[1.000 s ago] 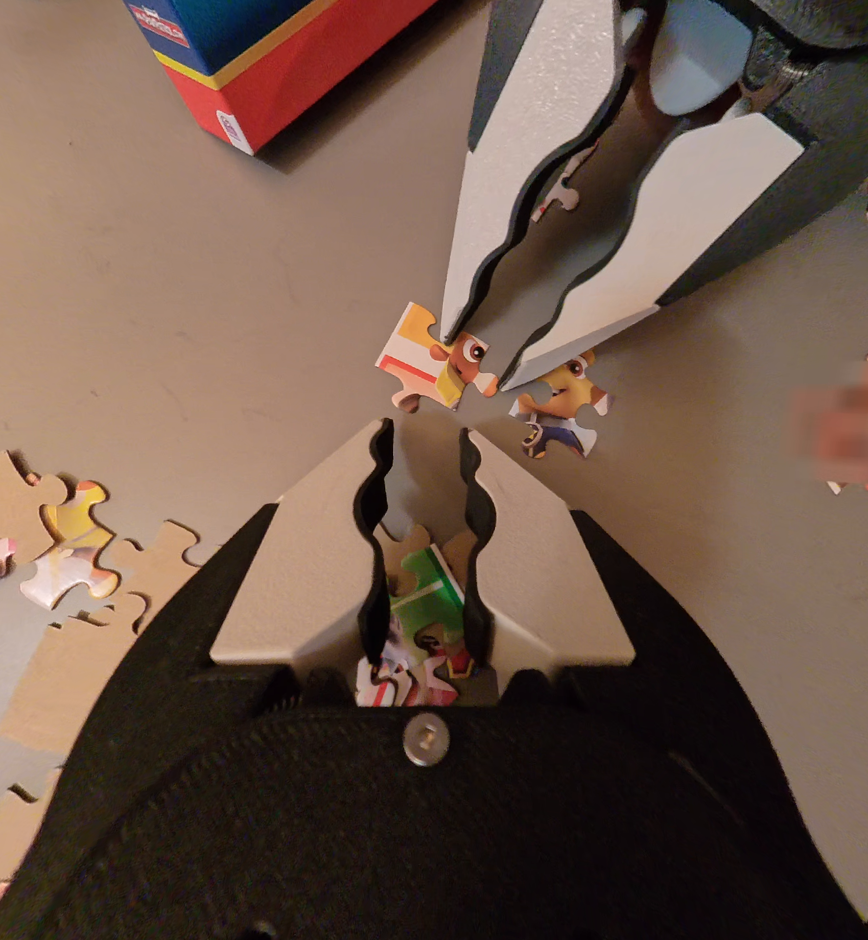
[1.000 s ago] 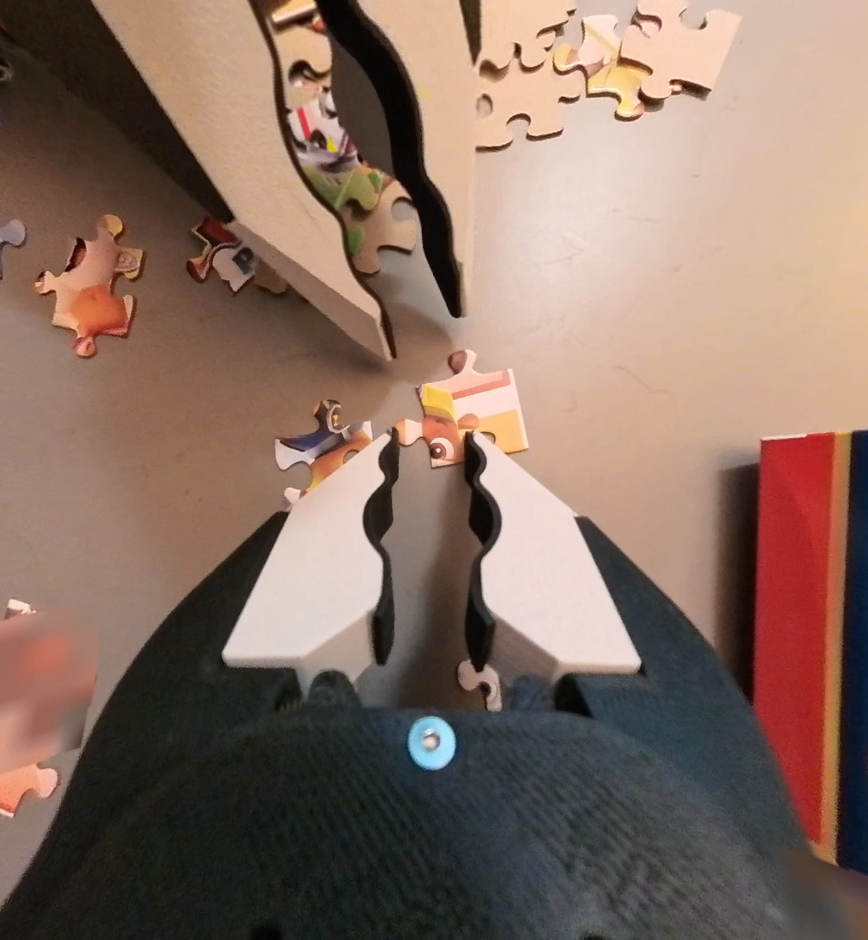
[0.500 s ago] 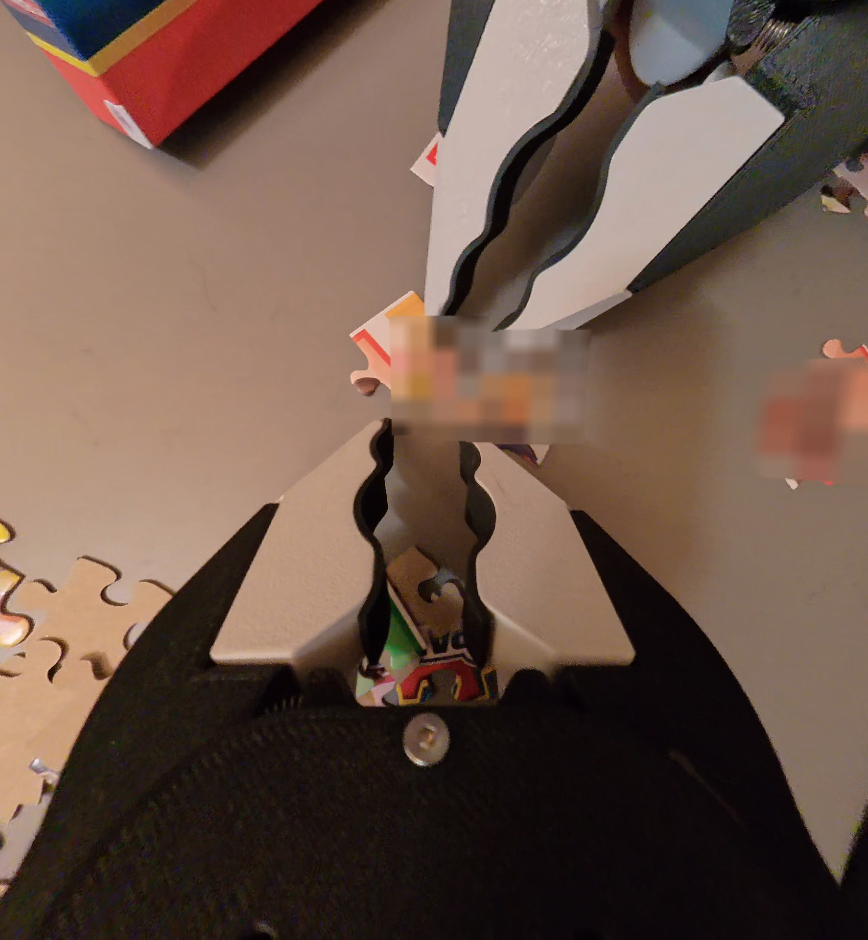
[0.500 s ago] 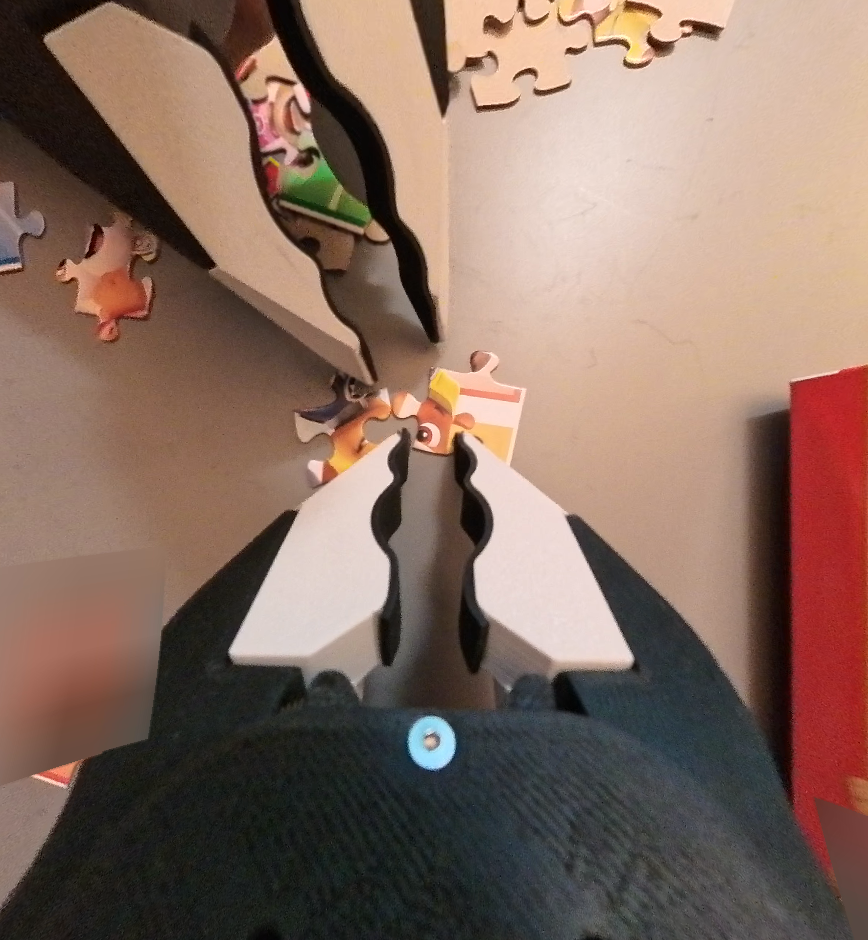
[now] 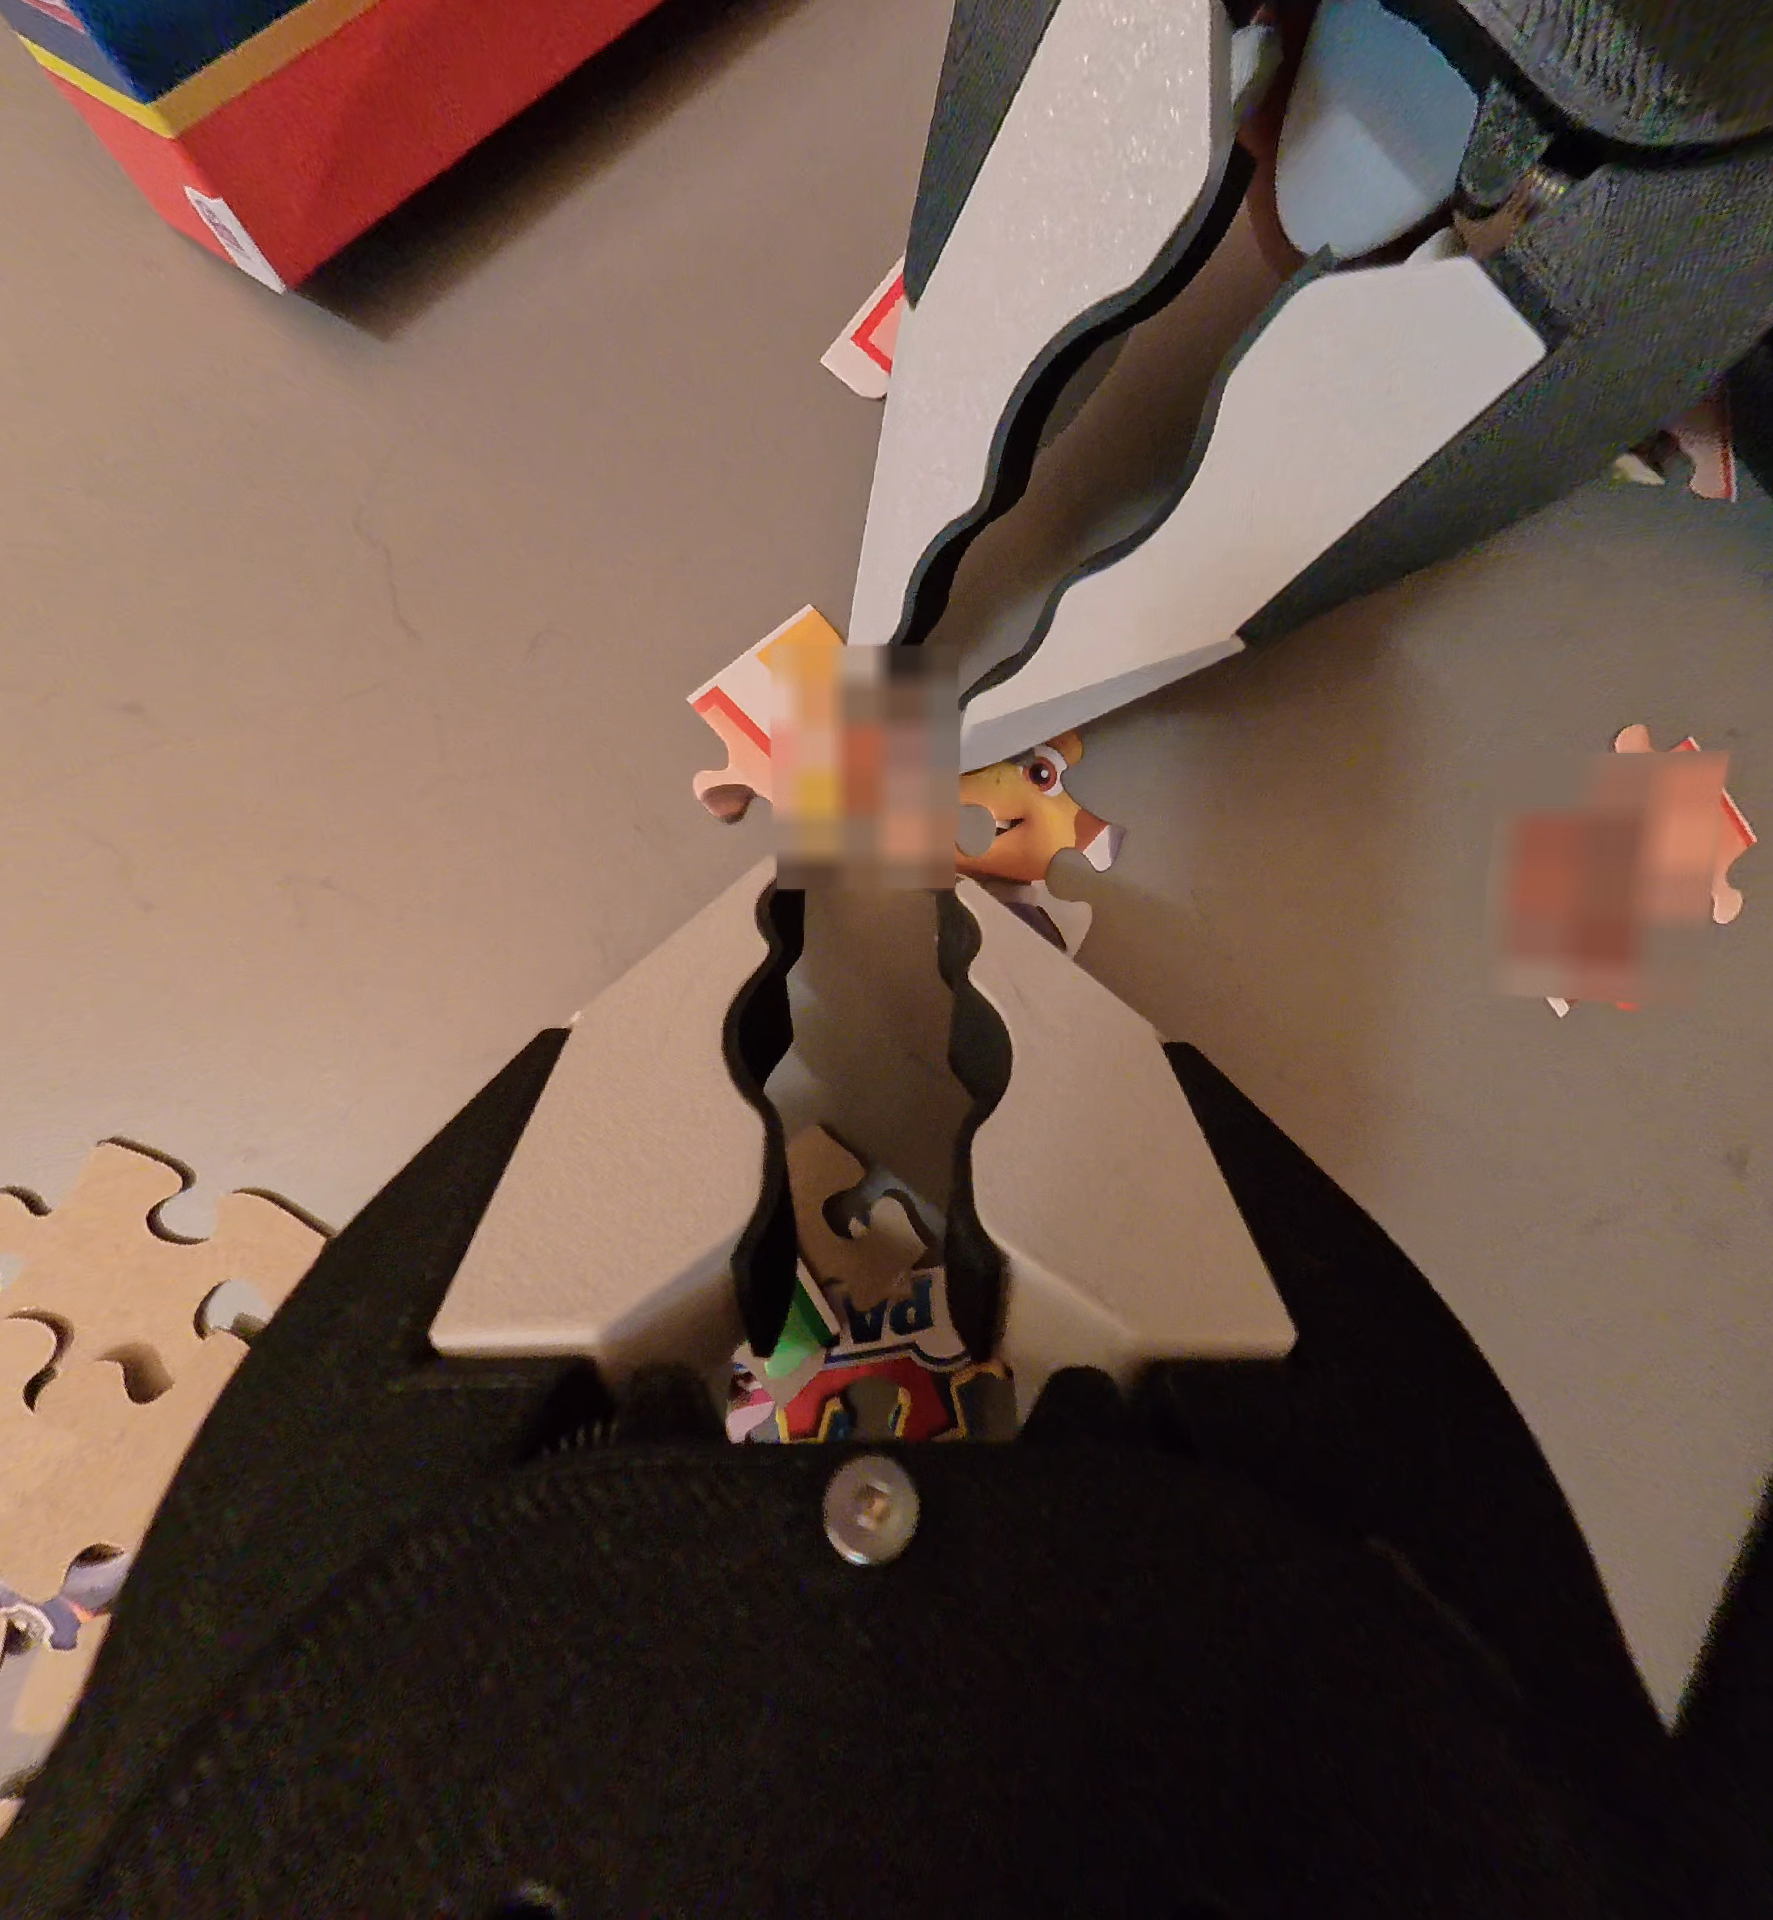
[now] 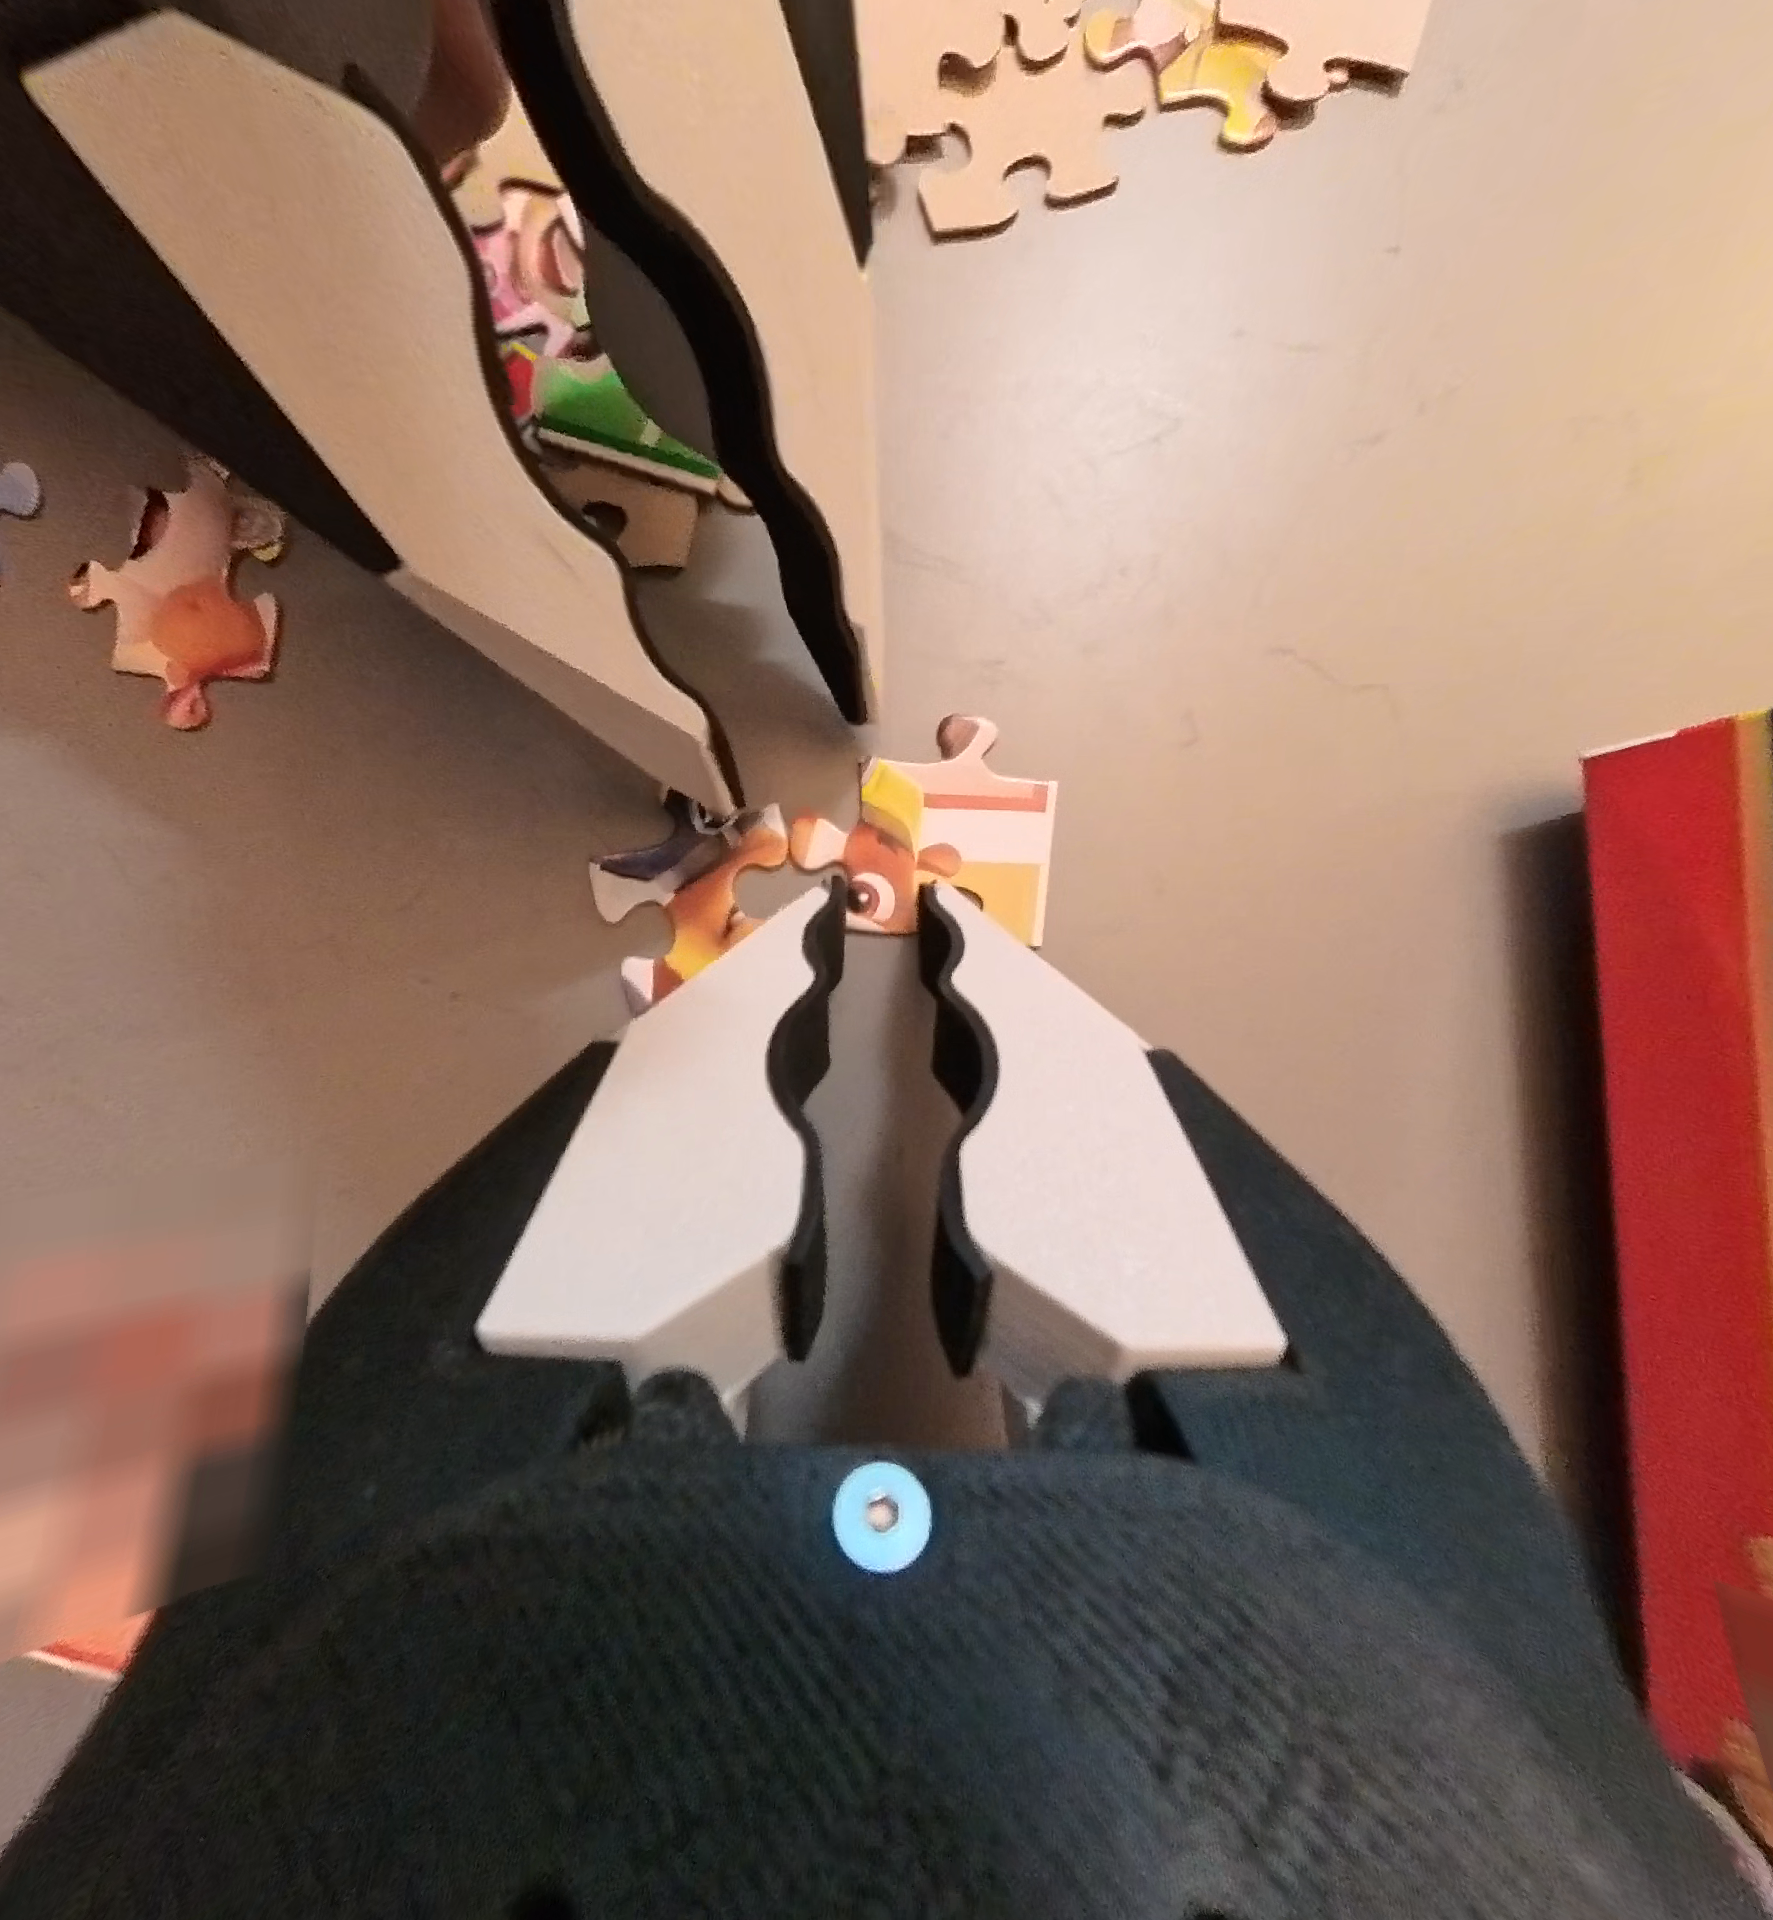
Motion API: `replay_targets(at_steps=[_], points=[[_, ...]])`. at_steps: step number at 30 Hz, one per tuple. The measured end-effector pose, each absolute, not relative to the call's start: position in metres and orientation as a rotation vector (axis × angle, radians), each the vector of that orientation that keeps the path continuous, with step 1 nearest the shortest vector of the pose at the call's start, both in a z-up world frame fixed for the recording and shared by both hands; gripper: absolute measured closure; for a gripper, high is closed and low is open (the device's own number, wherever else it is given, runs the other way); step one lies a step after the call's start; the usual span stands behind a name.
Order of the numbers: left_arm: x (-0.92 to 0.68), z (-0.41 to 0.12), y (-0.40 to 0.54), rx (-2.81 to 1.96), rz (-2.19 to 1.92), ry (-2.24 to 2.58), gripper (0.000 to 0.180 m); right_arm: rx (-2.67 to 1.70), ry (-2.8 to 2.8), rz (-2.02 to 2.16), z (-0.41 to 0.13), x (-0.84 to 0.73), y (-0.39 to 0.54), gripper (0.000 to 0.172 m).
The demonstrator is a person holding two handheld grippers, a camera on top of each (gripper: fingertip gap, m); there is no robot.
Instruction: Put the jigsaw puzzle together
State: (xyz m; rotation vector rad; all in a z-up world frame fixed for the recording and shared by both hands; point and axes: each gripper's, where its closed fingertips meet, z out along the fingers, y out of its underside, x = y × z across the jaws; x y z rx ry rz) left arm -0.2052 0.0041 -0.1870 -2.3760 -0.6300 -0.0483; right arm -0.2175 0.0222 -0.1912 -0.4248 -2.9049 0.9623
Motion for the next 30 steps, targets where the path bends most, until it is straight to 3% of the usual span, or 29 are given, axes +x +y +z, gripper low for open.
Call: replay_targets(at_steps=[8,21,30], points=[[-0.203,-0.188,0.004,-2.378,-0.062,-0.627,0.158,-0.393,-2.937,1.029,-0.182,-0.214,0.025,0.165],[-0.200,-0.187,0.006,-2.386,-0.061,-0.618,0.158,-0.381,-2.901,1.014,-0.179,-0.213,0.035,0.158],[-0.196,-0.186,0.008,-2.393,-0.056,-0.613,0.158,-0.433,-2.820,1.020,-0.178,-0.229,0.032,0.124]])
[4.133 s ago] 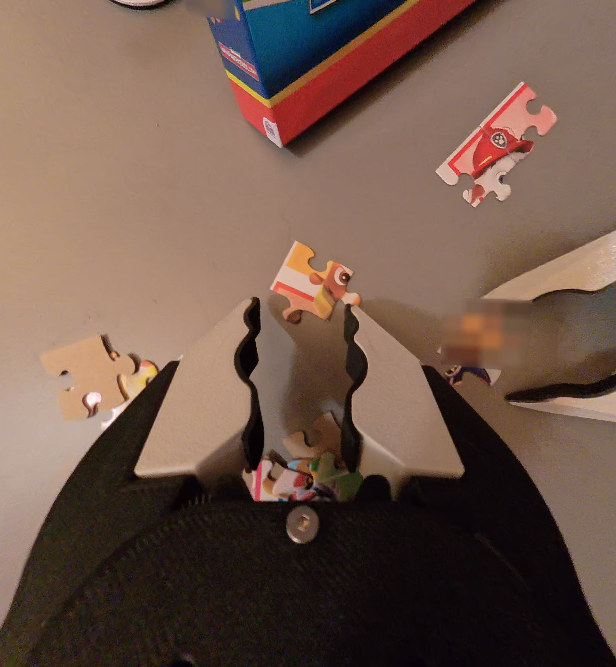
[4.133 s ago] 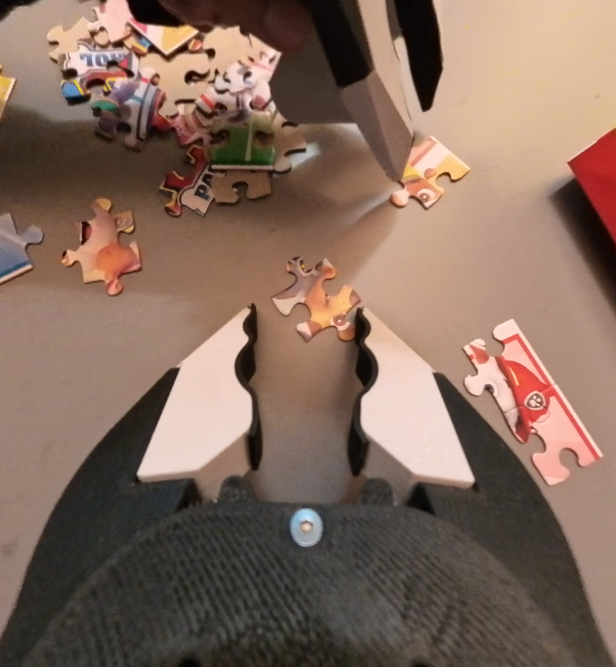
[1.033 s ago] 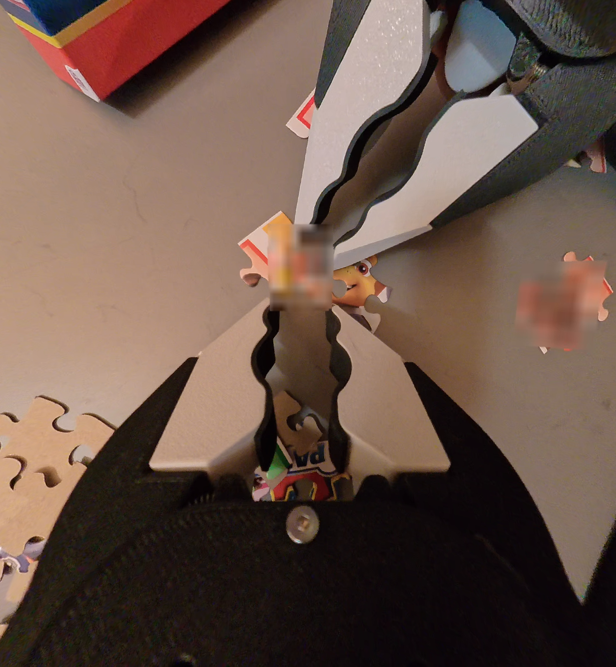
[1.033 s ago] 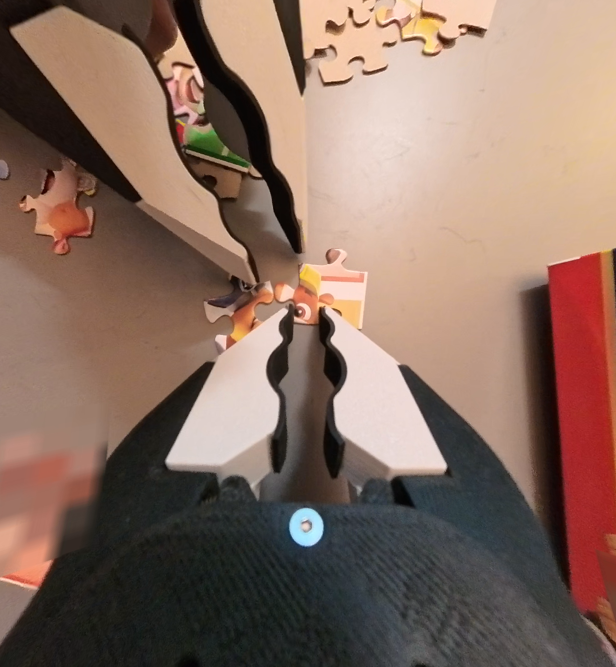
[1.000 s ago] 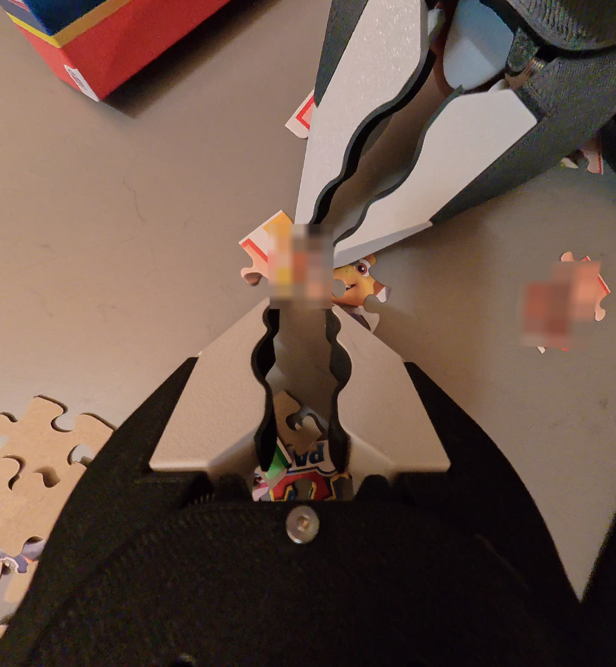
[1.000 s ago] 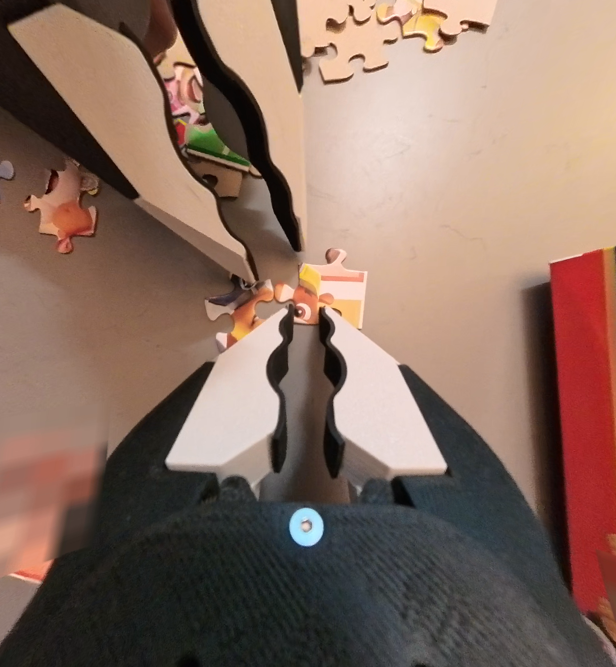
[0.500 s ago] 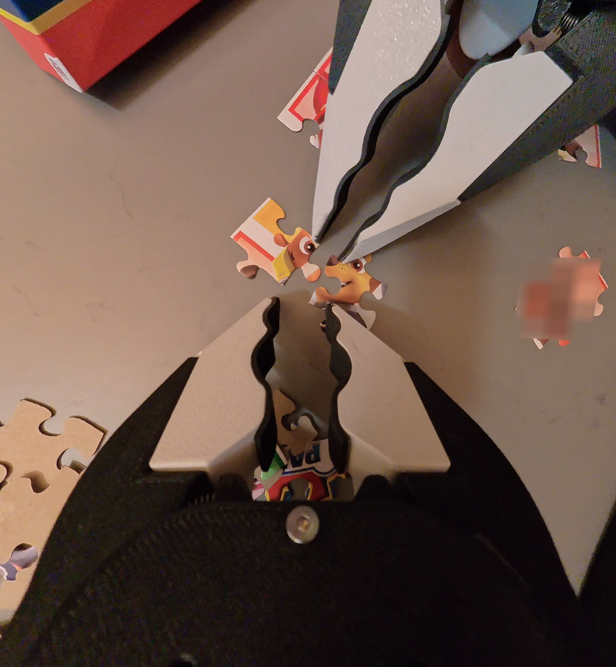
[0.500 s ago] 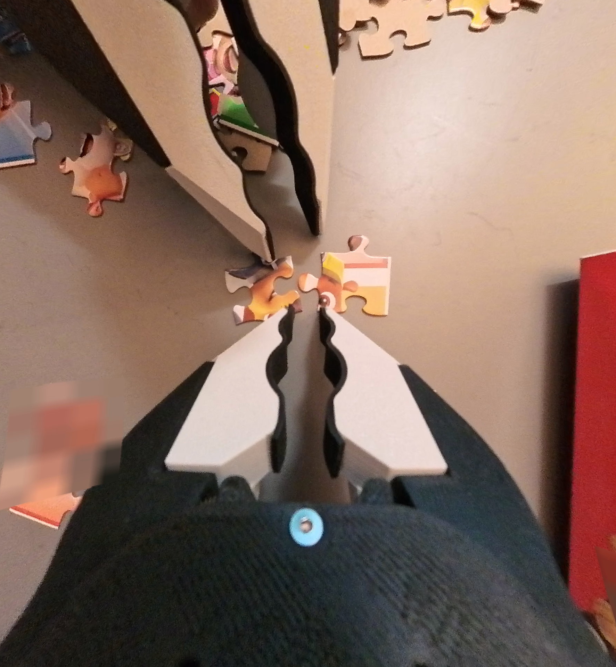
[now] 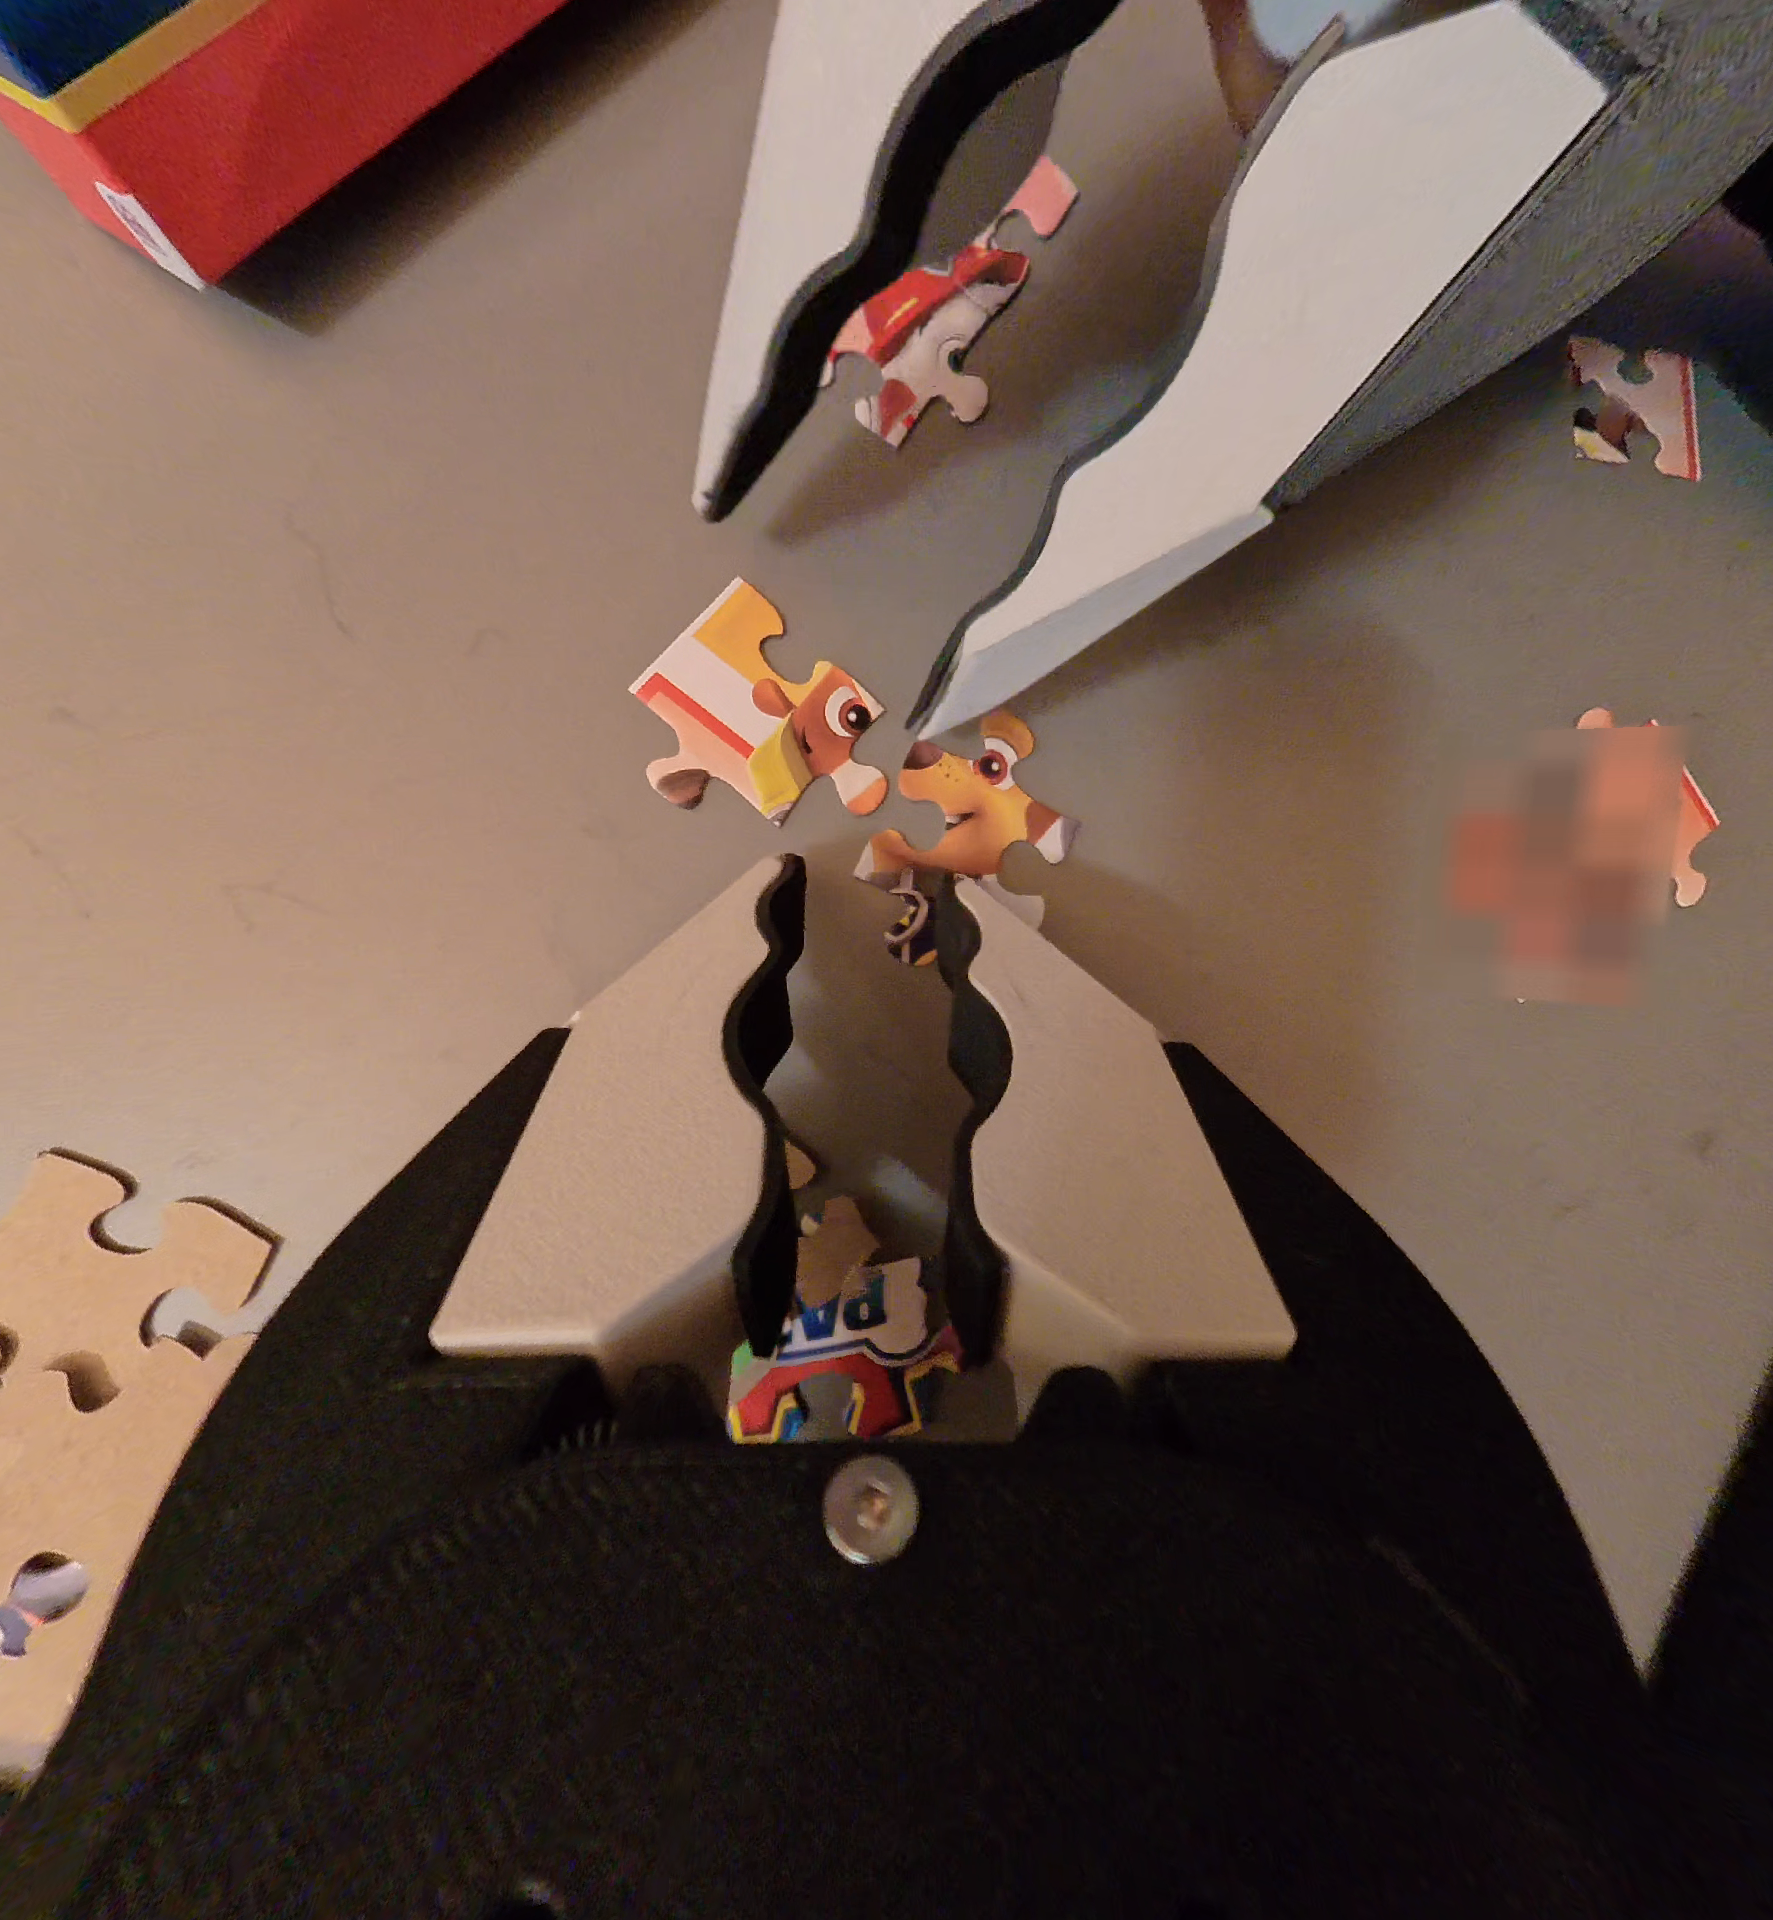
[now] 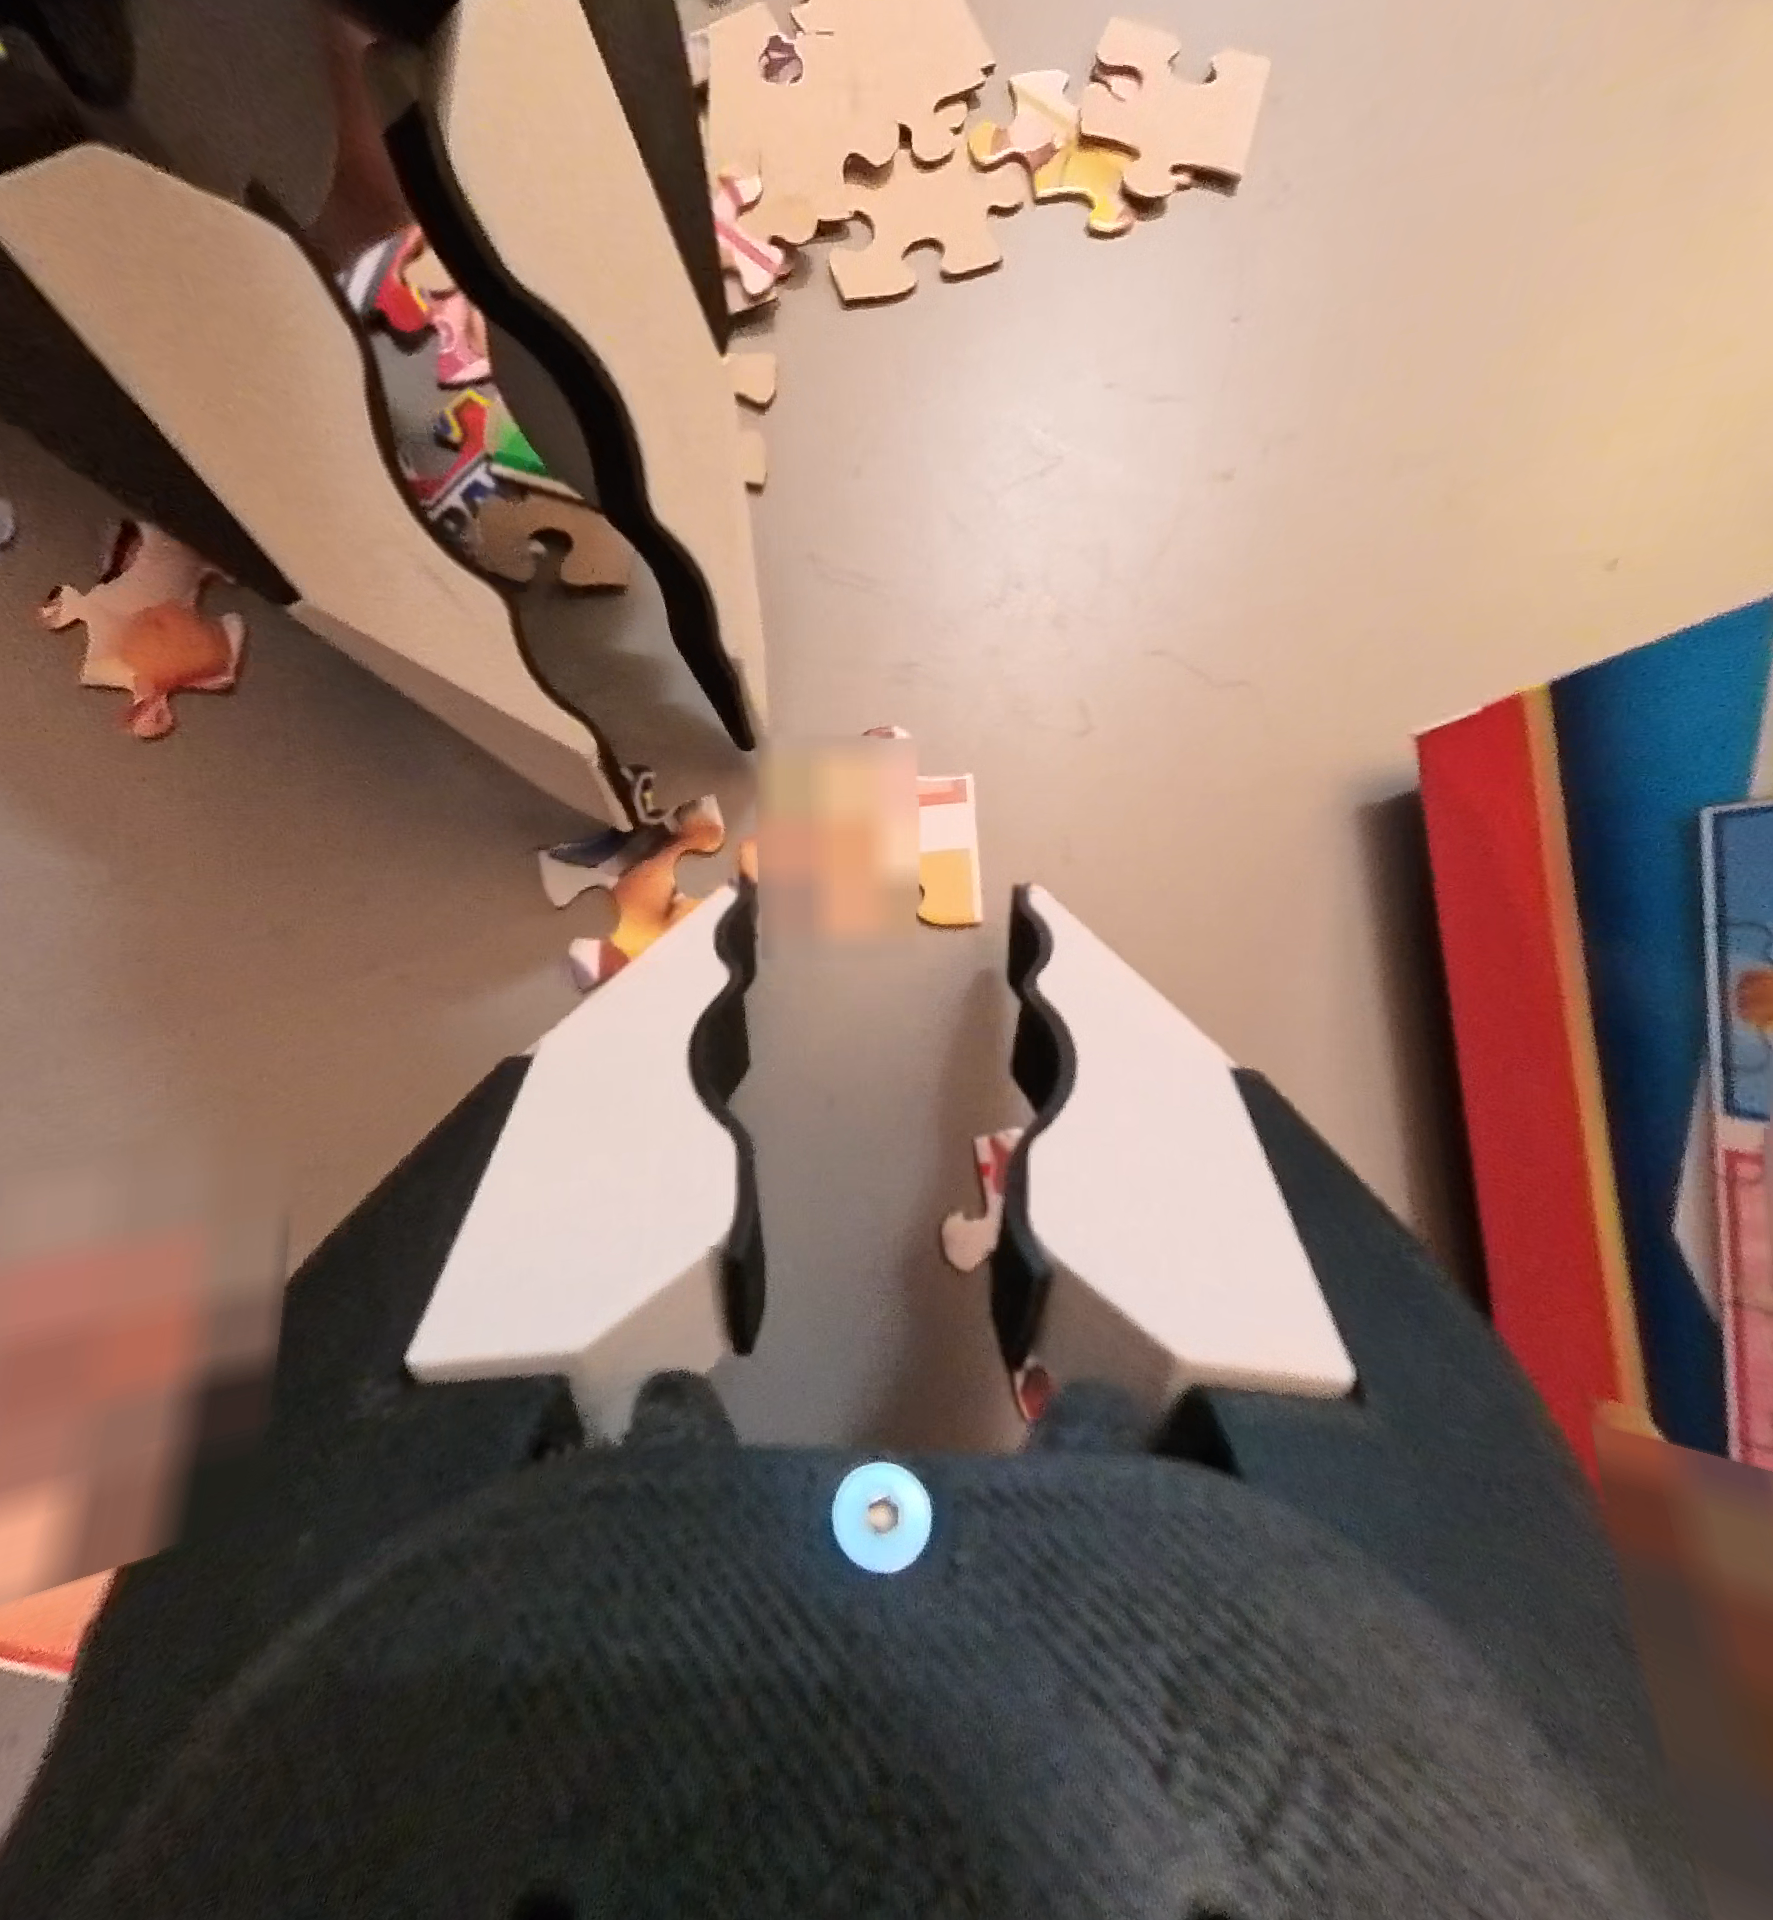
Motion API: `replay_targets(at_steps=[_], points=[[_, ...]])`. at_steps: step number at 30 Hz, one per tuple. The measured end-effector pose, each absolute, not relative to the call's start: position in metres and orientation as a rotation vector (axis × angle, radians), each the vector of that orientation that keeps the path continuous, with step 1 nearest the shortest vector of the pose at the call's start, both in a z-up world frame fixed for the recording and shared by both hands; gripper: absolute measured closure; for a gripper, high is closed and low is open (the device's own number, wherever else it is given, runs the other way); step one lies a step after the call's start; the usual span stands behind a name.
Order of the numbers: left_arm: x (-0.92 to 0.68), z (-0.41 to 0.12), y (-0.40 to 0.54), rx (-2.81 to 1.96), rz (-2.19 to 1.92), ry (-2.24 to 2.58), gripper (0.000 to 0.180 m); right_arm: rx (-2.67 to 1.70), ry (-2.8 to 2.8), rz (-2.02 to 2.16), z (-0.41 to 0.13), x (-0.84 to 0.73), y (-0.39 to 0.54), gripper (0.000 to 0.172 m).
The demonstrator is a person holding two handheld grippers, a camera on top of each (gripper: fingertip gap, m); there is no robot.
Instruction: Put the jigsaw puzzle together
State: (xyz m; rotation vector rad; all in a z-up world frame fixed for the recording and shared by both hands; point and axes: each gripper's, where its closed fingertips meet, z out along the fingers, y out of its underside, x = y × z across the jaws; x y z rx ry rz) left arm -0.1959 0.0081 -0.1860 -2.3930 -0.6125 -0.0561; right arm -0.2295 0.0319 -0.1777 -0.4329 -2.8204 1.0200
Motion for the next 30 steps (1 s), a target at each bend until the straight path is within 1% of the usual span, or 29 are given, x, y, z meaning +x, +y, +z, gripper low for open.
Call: replay_targets(at_steps=[3,8,11,14,15,30], points=[[-0.193,-0.186,0.007,-2.401,-0.051,-0.610,0.158,-0.407,-2.841,0.999,-0.182,-0.232,0.026,0.118],[-0.191,-0.184,0.003,-2.400,-0.044,-0.616,0.158,-0.393,-2.900,0.950,-0.192,-0.233,0.023,0.116],[-0.191,-0.183,0.000,-2.392,-0.044,-0.626,0.158,-0.374,-2.913,0.973,-0.191,-0.230,0.022,0.127],[-0.191,-0.183,-0.001,-2.385,-0.046,-0.633,0.158,-0.369,-2.919,0.964,-0.192,-0.231,0.023,0.129],[-0.191,-0.182,-0.002,-2.384,-0.047,-0.634,0.158,-0.361,-2.922,0.953,-0.192,-0.230,0.023,0.136],[-0.187,-0.182,-0.002,-2.377,-0.052,-0.635,0.158,-0.347,-2.926,0.956,-0.191,-0.230,0.023,0.137]])
